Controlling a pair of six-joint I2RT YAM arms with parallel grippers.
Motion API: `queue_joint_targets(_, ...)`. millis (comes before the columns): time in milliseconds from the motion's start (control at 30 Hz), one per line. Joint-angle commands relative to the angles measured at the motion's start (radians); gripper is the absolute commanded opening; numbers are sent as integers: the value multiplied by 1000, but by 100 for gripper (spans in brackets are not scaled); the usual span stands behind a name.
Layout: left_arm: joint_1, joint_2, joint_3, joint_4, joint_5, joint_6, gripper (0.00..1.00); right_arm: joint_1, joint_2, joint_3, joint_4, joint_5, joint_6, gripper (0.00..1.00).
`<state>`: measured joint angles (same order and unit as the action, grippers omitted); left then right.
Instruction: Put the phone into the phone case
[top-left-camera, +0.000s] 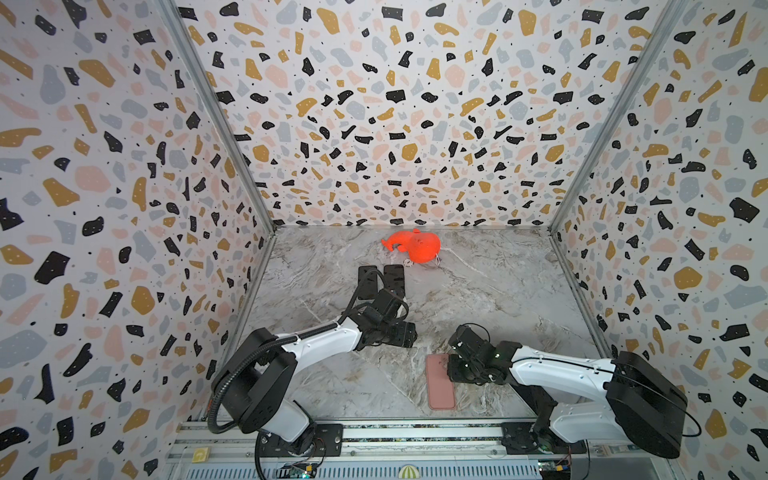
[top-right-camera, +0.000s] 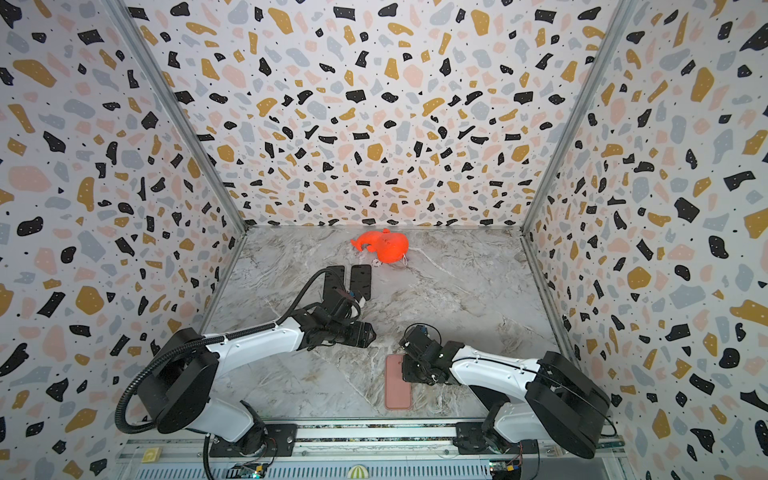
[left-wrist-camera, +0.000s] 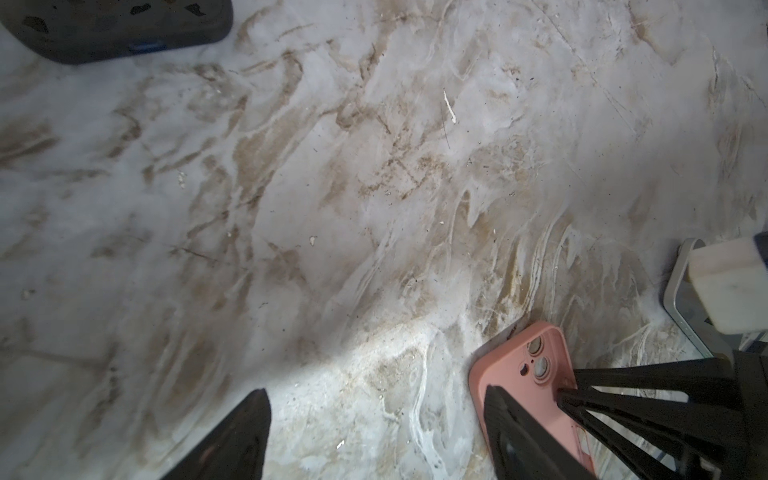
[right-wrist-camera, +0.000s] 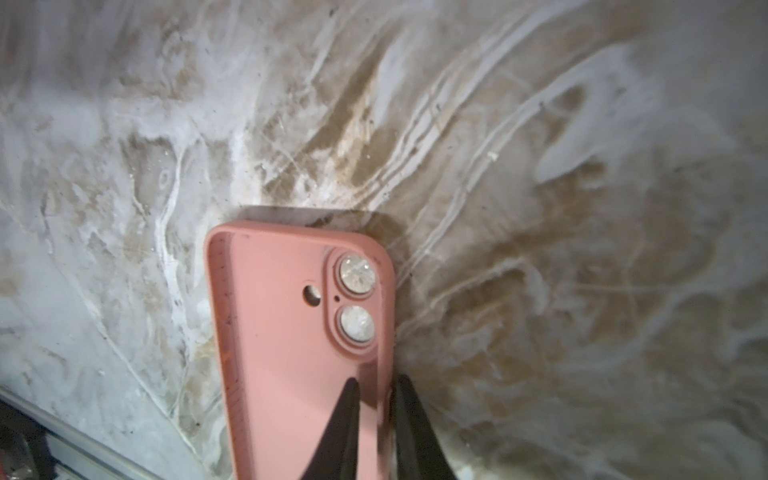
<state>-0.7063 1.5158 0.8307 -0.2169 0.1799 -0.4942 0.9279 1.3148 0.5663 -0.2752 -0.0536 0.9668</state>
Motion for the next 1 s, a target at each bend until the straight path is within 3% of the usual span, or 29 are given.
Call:
queue_joint_targets(0, 11, -18, -3, 10, 13, 20, 81, 3, -23, 37, -34, 19, 0, 30)
queue_joint_targets(267, 11, -31, 7, 18, 19, 3, 82, -63, -117, 79, -146, 62, -101, 59)
queue_joint_targets(500, 11, -18, 41, 7, 24, 22, 82, -207, -153, 158, -294, 151, -234, 82)
queue_joint_targets(733, 11, -19, 41, -3, 26, 37, 82, -489, -213, 124, -358, 150, -272, 90)
queue_joint_targets(800, 11, -25, 38, -2, 29, 37, 82, -520, -251, 128, -366, 188, -250, 99)
queue_joint_targets(867, 11, -32, 32, 1, 30, 35, 82, -561, -290, 119, -352, 206, -235, 99)
queue_joint_targets(967, 11, -39, 28, 1, 33, 34, 82, -674, -321, 84, -312, 114, -229, 99)
